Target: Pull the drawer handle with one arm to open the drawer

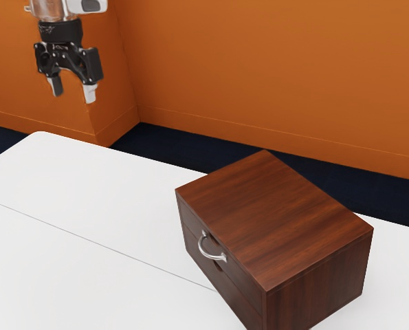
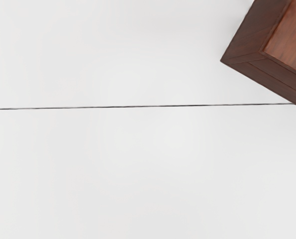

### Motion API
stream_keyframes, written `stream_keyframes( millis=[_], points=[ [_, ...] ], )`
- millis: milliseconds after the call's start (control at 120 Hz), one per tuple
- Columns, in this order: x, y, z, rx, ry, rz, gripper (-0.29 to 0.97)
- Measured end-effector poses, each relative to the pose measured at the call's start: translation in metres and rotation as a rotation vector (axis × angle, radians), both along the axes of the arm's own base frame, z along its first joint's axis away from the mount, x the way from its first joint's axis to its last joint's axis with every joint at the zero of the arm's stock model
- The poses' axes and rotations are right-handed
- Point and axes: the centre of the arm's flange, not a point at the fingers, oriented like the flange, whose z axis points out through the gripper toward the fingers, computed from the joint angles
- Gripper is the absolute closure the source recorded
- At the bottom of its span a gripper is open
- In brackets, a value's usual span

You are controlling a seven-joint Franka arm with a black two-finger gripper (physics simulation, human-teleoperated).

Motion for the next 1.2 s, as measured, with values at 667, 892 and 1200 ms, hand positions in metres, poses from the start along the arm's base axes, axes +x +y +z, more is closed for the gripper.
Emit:
stream_keyframes(
  millis=[667, 892, 1200],
  points=[
    [-0.082, -0.080, -0.187, -0.247, 0.013, 0.306, 0.03],
    [-0.114, -0.110, -0.211, -0.281, 0.036, 0.542, 0.03],
    [-0.115, -0.144, -0.244, -0.249, 0.128, 0.775, 0.03]
  ],
)
